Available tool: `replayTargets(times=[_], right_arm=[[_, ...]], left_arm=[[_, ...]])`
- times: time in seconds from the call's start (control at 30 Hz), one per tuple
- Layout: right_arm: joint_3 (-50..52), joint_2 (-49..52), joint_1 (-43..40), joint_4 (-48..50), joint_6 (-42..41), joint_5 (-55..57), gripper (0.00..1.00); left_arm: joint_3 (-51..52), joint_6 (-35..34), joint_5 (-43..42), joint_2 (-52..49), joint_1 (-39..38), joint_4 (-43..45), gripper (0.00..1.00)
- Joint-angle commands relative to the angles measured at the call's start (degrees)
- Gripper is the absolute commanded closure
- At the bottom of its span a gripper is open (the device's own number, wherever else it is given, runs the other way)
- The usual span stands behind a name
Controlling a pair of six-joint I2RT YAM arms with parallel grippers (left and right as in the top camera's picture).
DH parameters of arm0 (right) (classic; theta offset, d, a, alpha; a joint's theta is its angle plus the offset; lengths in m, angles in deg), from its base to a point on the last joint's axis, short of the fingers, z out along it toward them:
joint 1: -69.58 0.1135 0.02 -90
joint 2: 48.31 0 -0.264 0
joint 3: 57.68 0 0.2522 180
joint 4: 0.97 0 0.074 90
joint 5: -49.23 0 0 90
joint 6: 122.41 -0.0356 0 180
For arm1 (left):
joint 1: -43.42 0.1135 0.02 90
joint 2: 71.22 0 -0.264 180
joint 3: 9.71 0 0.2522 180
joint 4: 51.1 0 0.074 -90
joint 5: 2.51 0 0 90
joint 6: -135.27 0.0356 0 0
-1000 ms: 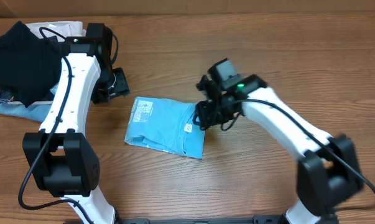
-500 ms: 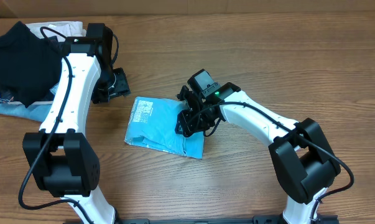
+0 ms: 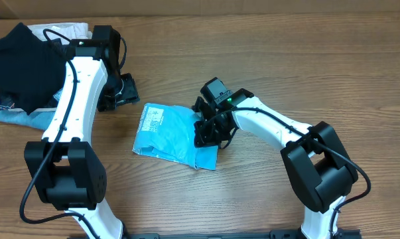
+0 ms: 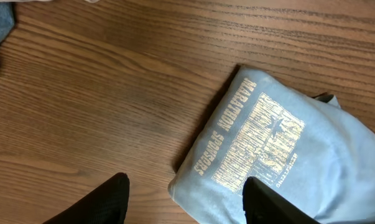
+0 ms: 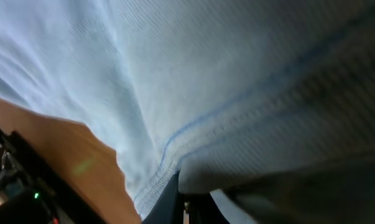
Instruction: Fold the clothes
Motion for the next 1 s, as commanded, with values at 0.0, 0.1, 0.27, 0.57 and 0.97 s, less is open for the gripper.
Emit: replayTargets(times=[0.0,0.1,0.27,0.57,0.97], right_arm=[[-1.36,-4.48,-0.66,-4.7,0.2,-1.81,0.96],[-1.68,-8.35,-2.01,-9.46,0.11,1.88,0.96],[-0.57,-8.85,-2.78,-13.38,-0.07,11.61,0.96],[4.57,-7.28,-2.78,-10.99,-0.7,14.78,0.91],[10.01,-7.28,-2.93,-11.67,-4.37,19.43,0.85]], left_arm=[[-0.9,1.14,0.7,-0.07,0.13,-0.26,0.38],[-0.9,1.11,0.72,-0.07,0.13,-0.26,0.38],[-0.9,1.09,0.7,-0.07,0.13,-0.28,0.38],[-0.9,1.16,0.37,-0.07,0.13,-2.6,0.38],[-0.9,1.68,0.31,-0.07,-0.13,-2.36,0.38]])
